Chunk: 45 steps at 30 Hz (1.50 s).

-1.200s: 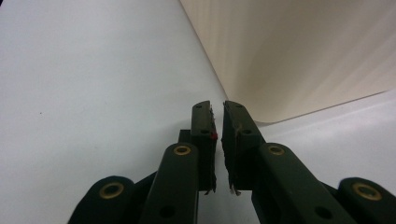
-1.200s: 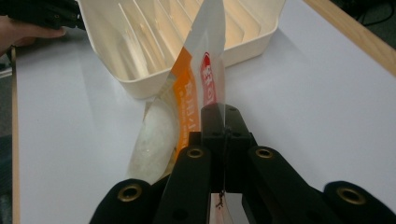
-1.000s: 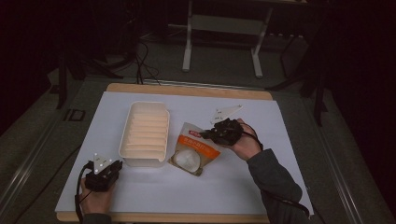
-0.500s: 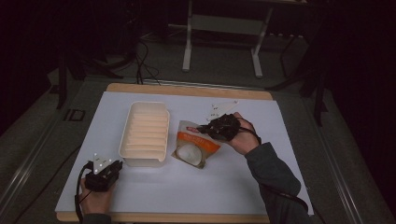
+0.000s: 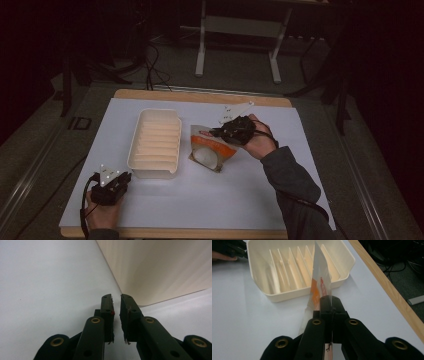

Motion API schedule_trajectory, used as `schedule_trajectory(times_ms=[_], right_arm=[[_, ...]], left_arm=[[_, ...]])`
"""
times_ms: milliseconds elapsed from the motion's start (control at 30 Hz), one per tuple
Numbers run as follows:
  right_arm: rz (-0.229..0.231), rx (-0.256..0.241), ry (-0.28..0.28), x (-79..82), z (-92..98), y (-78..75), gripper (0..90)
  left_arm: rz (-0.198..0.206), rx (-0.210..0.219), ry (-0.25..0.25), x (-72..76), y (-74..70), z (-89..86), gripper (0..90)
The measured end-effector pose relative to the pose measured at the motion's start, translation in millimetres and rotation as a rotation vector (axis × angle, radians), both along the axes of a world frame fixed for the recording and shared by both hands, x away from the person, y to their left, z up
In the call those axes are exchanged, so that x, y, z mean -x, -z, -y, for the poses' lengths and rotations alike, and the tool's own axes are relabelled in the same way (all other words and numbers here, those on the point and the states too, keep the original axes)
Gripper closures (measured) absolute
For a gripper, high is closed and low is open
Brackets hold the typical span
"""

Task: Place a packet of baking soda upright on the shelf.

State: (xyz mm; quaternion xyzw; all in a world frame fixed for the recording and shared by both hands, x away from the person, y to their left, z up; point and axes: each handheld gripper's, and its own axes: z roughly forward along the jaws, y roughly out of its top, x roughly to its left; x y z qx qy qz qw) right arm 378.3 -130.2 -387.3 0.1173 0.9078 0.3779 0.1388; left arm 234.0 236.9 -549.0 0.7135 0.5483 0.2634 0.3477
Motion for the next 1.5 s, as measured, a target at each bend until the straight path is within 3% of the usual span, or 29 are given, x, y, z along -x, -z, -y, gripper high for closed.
schedule_trajectory(times_ms=[367, 833, 1500], right_arm=[[0.023, -0.012, 0.006, -12.0, -5.6, -10.6, 90.0], [0.049, -0.086, -0.014, -22.8, -11.4, -22.8, 90.0], [0.089, -0.131, -0.024, -23.6, -33.9, -42.2, 90.0]], left_arm=[[0.000, 0.002, 0.000, 0.0, 0.1, -0.1, 80.4], [0.002, 0.004, 0.000, 0.1, -0.1, -0.5, 80.3], [0.006, 0.009, -0.004, 0.2, -0.1, -1.7, 80.2]])
